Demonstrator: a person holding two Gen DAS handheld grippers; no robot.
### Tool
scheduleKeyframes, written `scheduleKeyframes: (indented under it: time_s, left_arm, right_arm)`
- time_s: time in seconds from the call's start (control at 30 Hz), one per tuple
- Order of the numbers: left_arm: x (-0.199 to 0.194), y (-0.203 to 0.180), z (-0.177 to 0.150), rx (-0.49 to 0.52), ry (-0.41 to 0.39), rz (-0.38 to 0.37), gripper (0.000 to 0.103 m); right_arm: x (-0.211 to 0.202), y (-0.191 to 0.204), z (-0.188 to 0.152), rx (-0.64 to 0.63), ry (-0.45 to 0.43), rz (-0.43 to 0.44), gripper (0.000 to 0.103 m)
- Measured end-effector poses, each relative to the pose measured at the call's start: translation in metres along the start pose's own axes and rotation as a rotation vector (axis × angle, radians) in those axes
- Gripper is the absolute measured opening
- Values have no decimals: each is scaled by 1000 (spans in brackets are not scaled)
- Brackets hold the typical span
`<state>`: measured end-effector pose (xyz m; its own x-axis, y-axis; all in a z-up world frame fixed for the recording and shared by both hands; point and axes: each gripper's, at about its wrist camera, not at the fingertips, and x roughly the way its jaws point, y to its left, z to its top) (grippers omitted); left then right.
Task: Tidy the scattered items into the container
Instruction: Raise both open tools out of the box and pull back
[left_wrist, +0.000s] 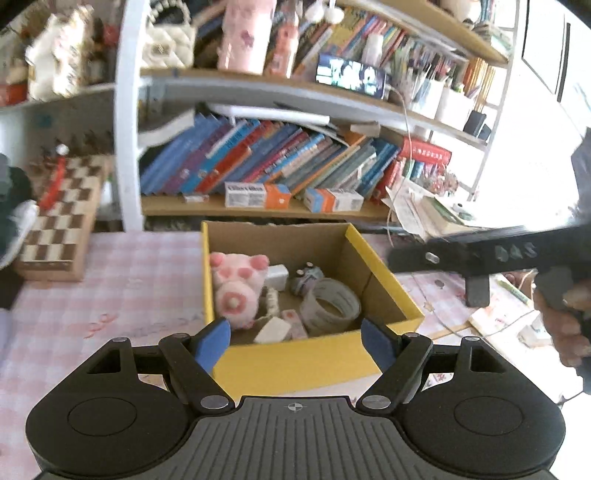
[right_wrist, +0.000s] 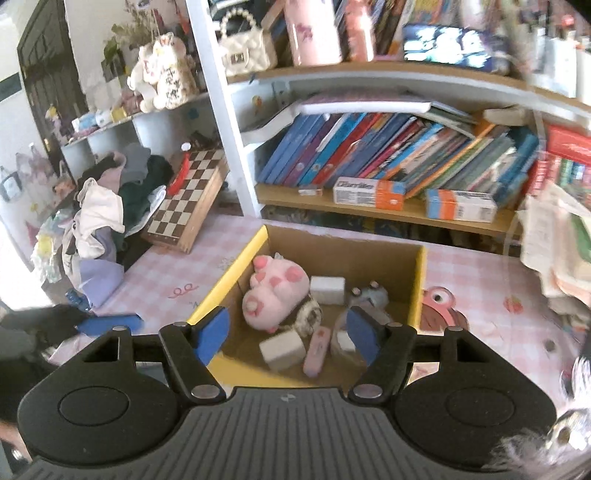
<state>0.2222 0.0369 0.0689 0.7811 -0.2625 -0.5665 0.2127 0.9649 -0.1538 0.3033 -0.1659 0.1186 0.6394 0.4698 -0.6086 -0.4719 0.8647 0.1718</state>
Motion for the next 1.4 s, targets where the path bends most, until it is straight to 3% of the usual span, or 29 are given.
scheduleKeyframes:
  time_s: [0.27,0.57,0.7,1.07,1.4]
  left_arm:
    - [-58,-18,-44,52,-78,71,86]
    - [-82,-40,-118,70,-37,135,86]
    - [-85,-44,-138,93,2,140,86]
    - [-86,-36,-168,49,84,176,88]
    - [-88,-33,-173,39,96,192,94]
  right_arm:
    - [-60,31,-78,-29,-60,-98,74]
    - [-81,81,-171,-72,-86,-246,82]
    - [-82,97,-201,-89,-52,-260,83]
    - [-76,114,-231,-68,40,-263,88]
    - [-74,113,-233,-39,69,-279,98]
